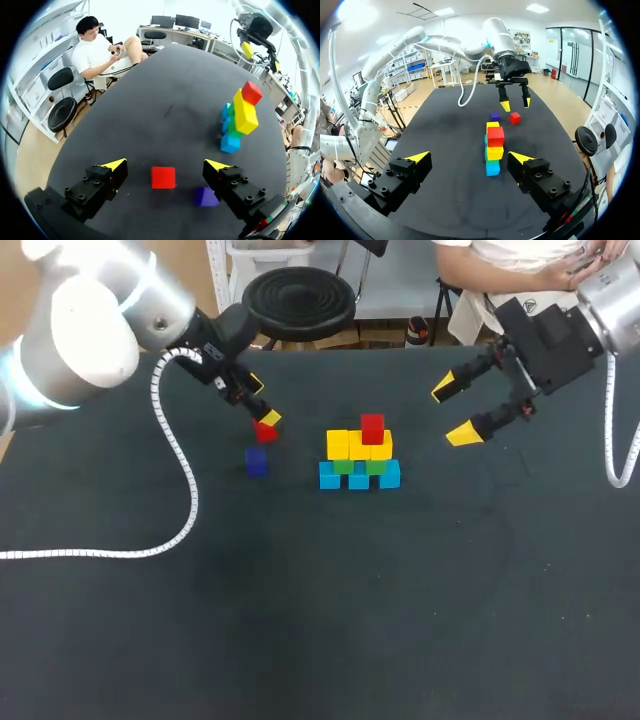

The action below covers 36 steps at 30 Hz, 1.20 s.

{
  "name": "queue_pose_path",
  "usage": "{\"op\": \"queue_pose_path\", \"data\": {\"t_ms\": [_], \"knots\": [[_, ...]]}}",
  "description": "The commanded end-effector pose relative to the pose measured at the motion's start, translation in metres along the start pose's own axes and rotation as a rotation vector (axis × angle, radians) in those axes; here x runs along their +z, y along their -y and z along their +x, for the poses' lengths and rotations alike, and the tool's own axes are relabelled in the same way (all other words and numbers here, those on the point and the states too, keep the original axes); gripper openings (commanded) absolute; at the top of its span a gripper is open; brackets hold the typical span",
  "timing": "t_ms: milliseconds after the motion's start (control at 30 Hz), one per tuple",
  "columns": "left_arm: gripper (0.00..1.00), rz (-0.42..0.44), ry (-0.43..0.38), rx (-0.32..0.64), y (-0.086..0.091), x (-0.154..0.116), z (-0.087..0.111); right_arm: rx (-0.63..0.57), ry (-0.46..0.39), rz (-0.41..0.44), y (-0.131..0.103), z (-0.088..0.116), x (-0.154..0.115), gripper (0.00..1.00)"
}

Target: Place the blue cubes, place green cubes on the blue cubes, place the yellow cubes on the green cubes, then place the red cubes on the yellow cubes, and place purple cube on the red cubes.

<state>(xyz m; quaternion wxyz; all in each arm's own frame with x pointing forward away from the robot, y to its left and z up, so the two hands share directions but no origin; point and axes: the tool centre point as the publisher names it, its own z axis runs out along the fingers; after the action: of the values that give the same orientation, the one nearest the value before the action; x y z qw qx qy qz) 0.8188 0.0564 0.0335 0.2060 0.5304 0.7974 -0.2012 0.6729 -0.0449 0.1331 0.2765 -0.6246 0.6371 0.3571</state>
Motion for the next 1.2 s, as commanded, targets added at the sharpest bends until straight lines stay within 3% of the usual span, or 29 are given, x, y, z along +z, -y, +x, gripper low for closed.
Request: {"op": "queue_pose_path", "data": {"t_ms": [33, 333, 667, 1200], "knots": [[1.0, -0.006, -0.012, -0.001, -0.006, -0.005, 0.008, -0.001, 0.001, 0.003, -0.001, 0.0, 0.0, 1.0], [1.0, -0.018, -0.04, 0.007, -0.011, -0.004, 0.021, -0.001, 0.001, 0.003, -0.001, 0.0, 0.0, 1.0], [1.0, -0.007, -0.039, -0.024, -0.001, 0.012, 0.034, -0.001, 0.001, 0.003, -0.001, 0.0, 0.0, 1.0], [1.0, 0.019, -0.07, -0.015, -0.011, 0.031, 0.026, -0.001, 0.001, 0.003, -0.001, 0.0, 0.0, 1.0]]}}
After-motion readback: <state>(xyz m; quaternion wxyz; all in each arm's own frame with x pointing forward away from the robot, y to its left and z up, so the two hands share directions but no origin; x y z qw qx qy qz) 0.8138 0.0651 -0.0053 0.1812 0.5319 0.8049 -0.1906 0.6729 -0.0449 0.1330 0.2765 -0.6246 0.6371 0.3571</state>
